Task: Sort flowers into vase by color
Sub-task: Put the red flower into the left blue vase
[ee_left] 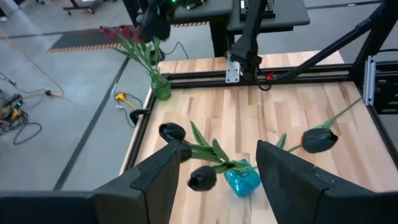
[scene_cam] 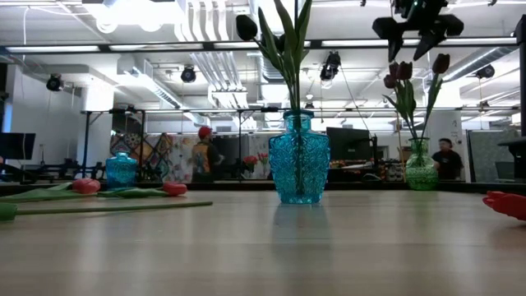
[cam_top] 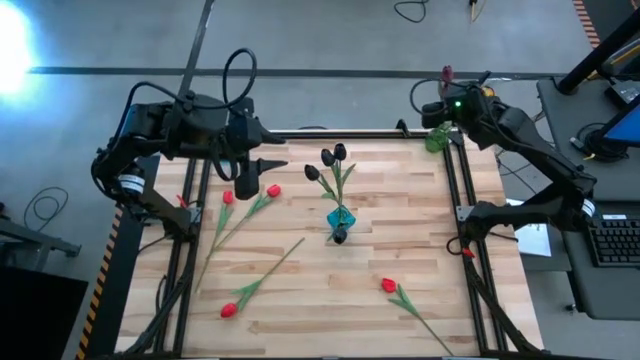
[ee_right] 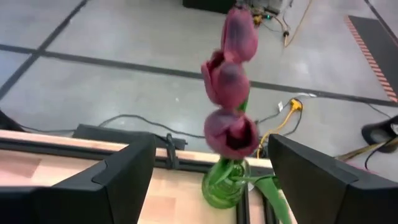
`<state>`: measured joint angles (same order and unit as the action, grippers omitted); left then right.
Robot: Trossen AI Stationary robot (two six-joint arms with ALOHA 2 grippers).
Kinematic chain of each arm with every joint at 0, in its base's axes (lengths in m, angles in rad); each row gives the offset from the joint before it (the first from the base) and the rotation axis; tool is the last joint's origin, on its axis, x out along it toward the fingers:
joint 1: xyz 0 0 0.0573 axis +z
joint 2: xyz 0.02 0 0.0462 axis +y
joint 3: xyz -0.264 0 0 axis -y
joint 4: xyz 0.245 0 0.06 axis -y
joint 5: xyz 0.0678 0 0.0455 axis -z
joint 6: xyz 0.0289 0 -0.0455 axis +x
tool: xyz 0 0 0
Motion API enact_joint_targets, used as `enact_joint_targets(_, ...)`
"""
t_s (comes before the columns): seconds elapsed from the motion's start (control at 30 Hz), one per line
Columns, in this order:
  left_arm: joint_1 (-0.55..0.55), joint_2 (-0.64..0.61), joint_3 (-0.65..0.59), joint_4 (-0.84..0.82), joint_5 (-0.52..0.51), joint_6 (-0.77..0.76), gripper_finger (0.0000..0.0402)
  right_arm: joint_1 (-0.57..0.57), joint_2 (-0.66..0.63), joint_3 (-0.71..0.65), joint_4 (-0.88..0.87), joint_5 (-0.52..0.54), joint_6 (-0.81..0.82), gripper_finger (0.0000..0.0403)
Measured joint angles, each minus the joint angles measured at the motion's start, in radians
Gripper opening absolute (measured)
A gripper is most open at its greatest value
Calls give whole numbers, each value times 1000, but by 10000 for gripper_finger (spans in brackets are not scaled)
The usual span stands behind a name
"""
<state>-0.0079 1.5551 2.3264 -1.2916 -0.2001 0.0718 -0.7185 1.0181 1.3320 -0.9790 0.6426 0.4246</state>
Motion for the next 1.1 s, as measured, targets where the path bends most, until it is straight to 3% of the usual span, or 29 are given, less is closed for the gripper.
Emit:
enact_joint_targets(0.17, -1, 0, 0, -14, -19, -21, 197, 0, -17, 73, -18, -41, -33, 308)
enact_joint_targets(0.4, -1, 0, -15, -103, -72, -88, 197, 27, -37, 161, 87, -316, -132, 297)
enact_joint_targets(0.57, -1, -8, -71, -197, -78, -227, 197, 91, -61, 169, 222, -470, -196, 285)
enact_joint_targets(0.8, -4, -80, -235, -193, -106, -411, 197, 228, -85, 169, 368, -610, -319, 264)
enact_joint_targets(0.97, -3, -140, -397, -186, -167, -614, 197, 320, -89, 169, 379, -785, -321, 251)
enact_joint_targets(1.1, -4, -161, -537, -175, -95, -771, 197, 395, -89, 169, 355, -953, -296, 247)
